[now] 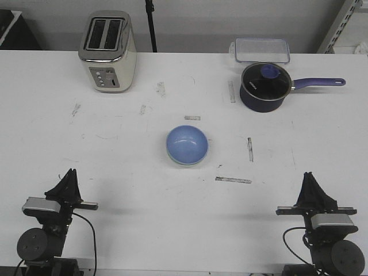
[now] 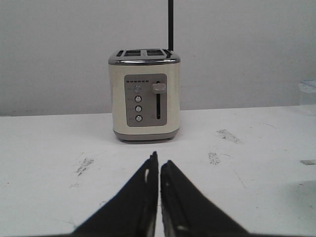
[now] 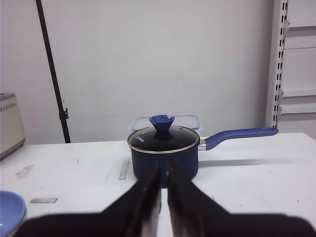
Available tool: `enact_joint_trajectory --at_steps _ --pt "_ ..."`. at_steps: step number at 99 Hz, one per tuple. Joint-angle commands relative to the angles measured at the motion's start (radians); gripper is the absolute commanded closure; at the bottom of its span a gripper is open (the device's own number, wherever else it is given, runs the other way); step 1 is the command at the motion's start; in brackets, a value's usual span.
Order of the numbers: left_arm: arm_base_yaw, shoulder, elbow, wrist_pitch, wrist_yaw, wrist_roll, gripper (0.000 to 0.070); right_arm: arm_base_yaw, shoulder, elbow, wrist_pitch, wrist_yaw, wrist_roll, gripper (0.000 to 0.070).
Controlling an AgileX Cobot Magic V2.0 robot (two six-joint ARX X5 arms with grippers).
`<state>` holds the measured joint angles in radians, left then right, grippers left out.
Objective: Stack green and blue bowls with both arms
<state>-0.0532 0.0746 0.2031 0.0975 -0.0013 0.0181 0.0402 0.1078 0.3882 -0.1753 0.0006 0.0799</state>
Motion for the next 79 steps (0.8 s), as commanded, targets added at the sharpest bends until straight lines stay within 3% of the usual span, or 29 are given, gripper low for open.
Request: enact_joint_trajectory --at_steps 1,48,70,79 --pt "0.003 -0.012 -0.022 0.017 -0.003 0.016 0.0697 0.000 -0.003 0.002 0.010 0.000 0.009 0.0687" --pt "0.030 -0.053 -0.114 0.019 0.005 0.015 0.0697 0.000 -0.003 0.002 0.010 0.000 0.009 0.0687" --pt "0.030 -0.071 -0.192 0.114 0.005 0.015 0.0697 0.000 -0.003 0.002 0.010 0.000 0.009 0.0687" --pt "0.030 -0.071 -0.191 0.091 0.008 0.015 0.0698 0.000 -0.003 0.002 0.010 0.000 0.009 0.0687"
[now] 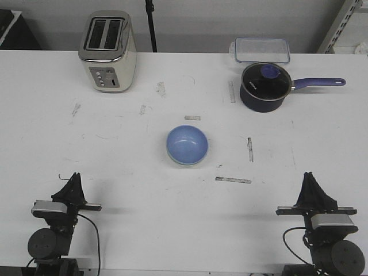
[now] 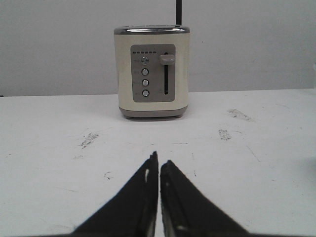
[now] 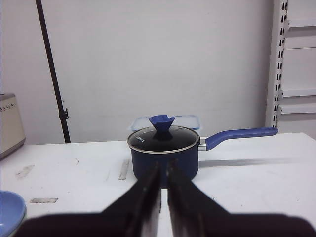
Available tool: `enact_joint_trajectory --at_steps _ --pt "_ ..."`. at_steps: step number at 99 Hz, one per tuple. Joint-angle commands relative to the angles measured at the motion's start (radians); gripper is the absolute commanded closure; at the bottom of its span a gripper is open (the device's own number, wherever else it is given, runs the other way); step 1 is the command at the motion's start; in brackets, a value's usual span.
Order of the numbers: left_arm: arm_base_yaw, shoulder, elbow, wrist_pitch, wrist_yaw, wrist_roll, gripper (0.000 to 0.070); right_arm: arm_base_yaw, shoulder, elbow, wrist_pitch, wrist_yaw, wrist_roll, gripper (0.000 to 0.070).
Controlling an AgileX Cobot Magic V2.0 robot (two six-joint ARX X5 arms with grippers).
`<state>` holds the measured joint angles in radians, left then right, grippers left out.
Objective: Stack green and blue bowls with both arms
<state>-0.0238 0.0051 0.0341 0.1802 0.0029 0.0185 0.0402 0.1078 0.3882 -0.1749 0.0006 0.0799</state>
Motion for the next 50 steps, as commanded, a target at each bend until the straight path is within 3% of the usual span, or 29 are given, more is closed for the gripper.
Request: enact_joint_trajectory --at_steps 1,50 --pt "0.000 -0.002 -0.022 0.007 0.004 0.015 0.0697 0.000 -0.003 0.002 0.010 0.000 0.009 0.0687" --pt "0.000 -0.002 -0.022 0.001 0.004 0.015 0.0698 0.000 -0.003 0.002 0.010 0.000 0.009 0.0687"
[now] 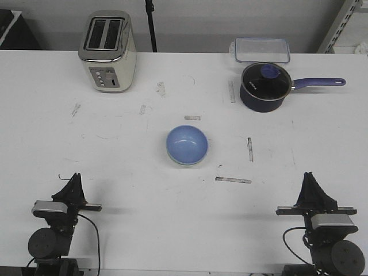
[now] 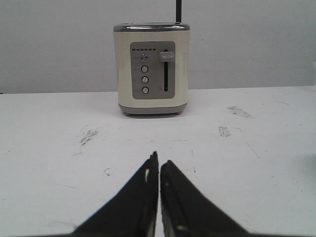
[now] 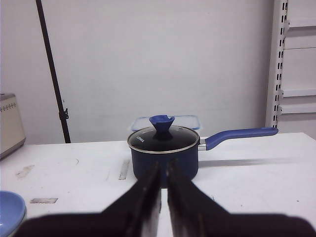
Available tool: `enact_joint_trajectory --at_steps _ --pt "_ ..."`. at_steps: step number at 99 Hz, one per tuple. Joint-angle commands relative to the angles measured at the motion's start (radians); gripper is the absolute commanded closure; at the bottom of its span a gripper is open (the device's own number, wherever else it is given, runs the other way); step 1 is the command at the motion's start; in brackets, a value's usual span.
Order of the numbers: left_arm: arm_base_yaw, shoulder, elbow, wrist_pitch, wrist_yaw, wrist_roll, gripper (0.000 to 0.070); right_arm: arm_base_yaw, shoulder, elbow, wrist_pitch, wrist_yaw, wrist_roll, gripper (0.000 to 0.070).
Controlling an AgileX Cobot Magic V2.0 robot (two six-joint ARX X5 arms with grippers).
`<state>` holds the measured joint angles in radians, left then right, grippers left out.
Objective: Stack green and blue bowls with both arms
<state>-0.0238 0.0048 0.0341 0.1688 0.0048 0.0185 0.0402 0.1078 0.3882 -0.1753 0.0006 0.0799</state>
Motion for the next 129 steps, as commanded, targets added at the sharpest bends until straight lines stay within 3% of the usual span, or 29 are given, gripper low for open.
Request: enact_joint_trajectory --at_steps 1,103,129 --pt "0.000 -0.002 -0.022 0.012 0.002 0.015 0.0698 0.000 -0.003 0.002 0.010 0.000 0.009 0.0687" --pt "0.000 -0.002 -0.022 0.012 0.002 0.015 0.0698 0.000 -0.004 0.002 0.003 -0.006 -0.003 0.0687" --pt "0.000 -0.002 -0.022 0.013 0.002 0.015 0.0698 0.000 -0.025 -0.100 0.059 0.000 -0.004 0.0687"
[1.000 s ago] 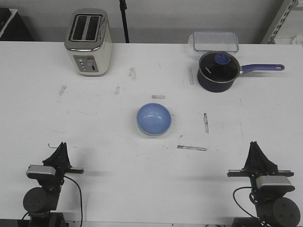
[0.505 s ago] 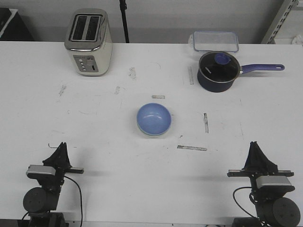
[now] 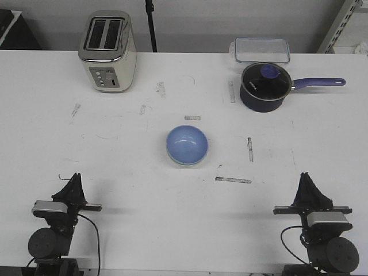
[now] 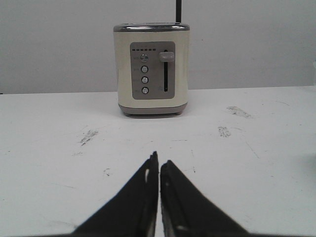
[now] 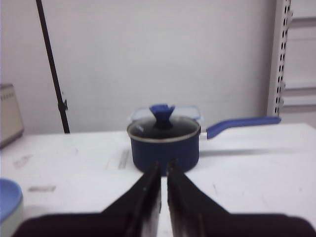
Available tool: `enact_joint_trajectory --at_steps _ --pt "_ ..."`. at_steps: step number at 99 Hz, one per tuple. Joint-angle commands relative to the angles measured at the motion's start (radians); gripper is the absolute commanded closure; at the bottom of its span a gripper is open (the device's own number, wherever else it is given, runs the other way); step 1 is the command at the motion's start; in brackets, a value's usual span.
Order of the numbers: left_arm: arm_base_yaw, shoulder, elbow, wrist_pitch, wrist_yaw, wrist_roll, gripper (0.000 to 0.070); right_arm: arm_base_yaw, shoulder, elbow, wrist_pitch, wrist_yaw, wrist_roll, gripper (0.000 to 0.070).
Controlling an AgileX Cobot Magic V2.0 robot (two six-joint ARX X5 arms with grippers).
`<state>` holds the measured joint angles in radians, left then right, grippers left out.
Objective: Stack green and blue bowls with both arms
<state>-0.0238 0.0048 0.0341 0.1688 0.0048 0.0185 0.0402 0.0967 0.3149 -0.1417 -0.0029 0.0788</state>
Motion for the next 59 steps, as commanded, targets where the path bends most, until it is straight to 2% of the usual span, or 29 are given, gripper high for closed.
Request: enact_joint_trajectory --at_steps 1,15,40,55,59 --pt "0.000 -0.002 -0.022 0.012 0.002 0.015 0.0698 0.000 -0.017 -0.035 0.031 0.003 -0.003 0.0687" --pt "0.000 -0.002 -0.022 0.013 0.002 0.015 0.0698 0.000 -0.069 -0.136 0.089 0.003 -0.005 0.0687" --pt "0.000 -0.002 -0.022 0.013 0.002 0.015 0.0698 0.000 -0.095 -0.225 0.109 -0.010 -0.005 0.0687" --pt "0.000 -0.002 -0.022 0.013 0.002 0.015 0.0698 0.000 -0.095 -0.299 0.235 -0.024 -0.005 0.0687" --pt "0.000 -0.002 -0.022 0.013 0.002 0.015 0.0698 0.001 -0.095 -0.303 0.234 -0.026 -0.004 0.0687"
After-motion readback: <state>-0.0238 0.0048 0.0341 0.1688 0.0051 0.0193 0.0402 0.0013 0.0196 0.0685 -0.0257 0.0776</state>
